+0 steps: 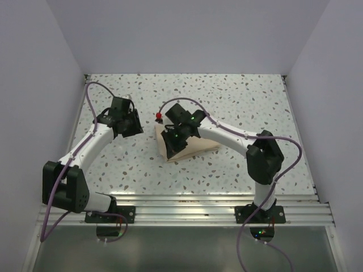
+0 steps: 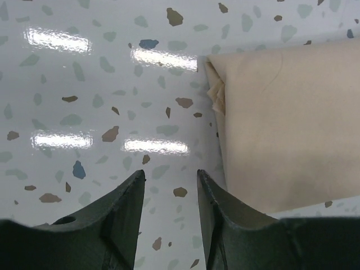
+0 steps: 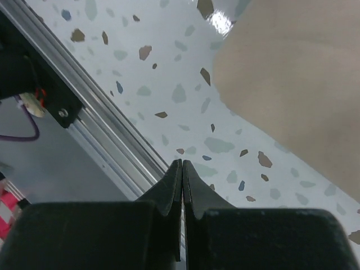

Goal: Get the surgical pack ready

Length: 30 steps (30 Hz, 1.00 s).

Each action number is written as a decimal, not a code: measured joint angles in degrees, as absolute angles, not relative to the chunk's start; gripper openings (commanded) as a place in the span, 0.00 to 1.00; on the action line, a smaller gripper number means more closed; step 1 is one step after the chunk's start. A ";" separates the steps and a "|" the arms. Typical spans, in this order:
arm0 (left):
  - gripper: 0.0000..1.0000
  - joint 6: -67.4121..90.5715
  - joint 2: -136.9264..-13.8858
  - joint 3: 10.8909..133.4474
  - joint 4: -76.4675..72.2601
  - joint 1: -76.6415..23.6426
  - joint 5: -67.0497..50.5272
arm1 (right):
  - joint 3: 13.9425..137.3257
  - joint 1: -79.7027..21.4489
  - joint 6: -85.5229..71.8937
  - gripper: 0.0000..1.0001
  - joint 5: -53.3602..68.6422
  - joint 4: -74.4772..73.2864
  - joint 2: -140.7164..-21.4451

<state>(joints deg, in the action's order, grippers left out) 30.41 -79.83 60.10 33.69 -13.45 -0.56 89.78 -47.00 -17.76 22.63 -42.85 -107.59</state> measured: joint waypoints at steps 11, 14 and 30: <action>0.47 30.87 -76.53 59.48 37.10 -13.45 3.57 | 84.53 -51.77 -16.51 0.00 9.45 -45.45 -112.55; 0.47 30.87 -74.54 57.98 37.58 -13.43 3.20 | 81.93 -50.98 -16.88 0.00 6.55 -45.15 -112.55; 0.81 31.68 -63.77 47.00 34.28 -13.26 -10.13 | 62.72 -48.31 -24.05 0.99 -0.43 -42.09 -85.41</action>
<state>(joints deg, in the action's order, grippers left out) 31.68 -63.77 47.00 34.28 -13.26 -10.13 62.72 -48.31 -24.05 -0.43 -42.09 -85.41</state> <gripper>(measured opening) 0.780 0.984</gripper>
